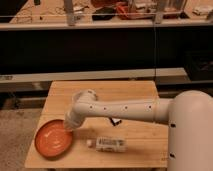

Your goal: Push the ceramic bowl across the table

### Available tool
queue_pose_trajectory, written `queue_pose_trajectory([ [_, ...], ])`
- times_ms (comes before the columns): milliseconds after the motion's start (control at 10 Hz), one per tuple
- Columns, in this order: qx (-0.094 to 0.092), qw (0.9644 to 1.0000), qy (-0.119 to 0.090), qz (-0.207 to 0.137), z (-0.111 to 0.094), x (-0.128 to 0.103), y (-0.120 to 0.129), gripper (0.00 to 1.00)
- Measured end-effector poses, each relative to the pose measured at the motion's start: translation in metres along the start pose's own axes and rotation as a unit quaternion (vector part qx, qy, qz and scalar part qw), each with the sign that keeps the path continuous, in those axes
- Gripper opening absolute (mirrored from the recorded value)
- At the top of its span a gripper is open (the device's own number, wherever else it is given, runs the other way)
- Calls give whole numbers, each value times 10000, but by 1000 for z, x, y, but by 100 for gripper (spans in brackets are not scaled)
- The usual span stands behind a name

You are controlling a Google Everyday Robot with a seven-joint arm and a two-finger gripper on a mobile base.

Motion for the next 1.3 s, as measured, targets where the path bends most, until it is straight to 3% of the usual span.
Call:
queue_pose_trajectory([
  [1300,3,9987,-41,505,0,1,2,0],
])
